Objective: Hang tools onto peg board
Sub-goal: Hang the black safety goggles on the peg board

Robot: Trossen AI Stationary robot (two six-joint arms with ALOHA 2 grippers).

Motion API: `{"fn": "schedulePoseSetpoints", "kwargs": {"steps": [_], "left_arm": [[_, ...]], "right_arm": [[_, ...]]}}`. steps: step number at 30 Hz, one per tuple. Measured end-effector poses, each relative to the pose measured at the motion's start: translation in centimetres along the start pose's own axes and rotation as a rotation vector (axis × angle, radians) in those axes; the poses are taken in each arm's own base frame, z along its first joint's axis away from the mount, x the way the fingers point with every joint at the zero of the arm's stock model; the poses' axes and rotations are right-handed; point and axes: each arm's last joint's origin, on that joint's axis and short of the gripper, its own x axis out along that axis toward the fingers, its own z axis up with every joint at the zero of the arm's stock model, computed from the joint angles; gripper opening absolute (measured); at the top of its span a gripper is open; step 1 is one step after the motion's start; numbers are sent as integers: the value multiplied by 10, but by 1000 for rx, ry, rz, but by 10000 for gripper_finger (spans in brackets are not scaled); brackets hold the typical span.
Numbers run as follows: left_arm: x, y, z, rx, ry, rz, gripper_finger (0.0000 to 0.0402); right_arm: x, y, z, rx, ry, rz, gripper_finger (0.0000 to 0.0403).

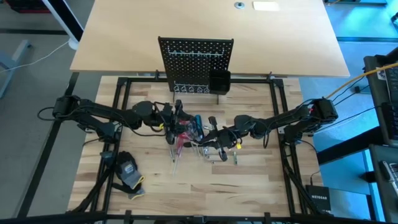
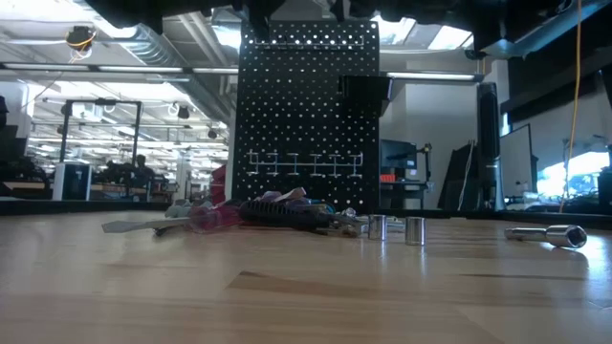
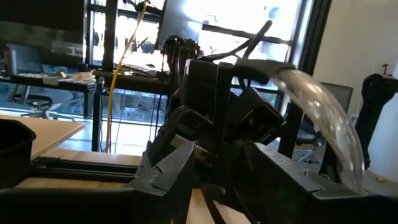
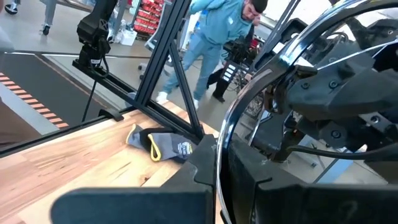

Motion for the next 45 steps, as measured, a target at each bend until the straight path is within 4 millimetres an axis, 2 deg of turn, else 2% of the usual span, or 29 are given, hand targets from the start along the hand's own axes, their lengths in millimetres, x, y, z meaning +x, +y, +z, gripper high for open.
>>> {"fn": "schedulePoseSetpoints", "kwargs": {"steps": [7,16,21,32,45], "left_arm": [[1,0,0,9,-14,6,149],[14,2,-3,-16,-35,6,146],[16,3,-3,9,-24,9,115],[16,3,-2,112,-30,17,13],[15,1,5,189,-112,35,5]], "right_arm": [[0,0,0,0,0,0,21],[0,0,0,0,1,1,21],[0,1,-2,8,16,7,21],[0,1,-1,10,16,8,21],[0,1,0,29,7,13,21]]}}
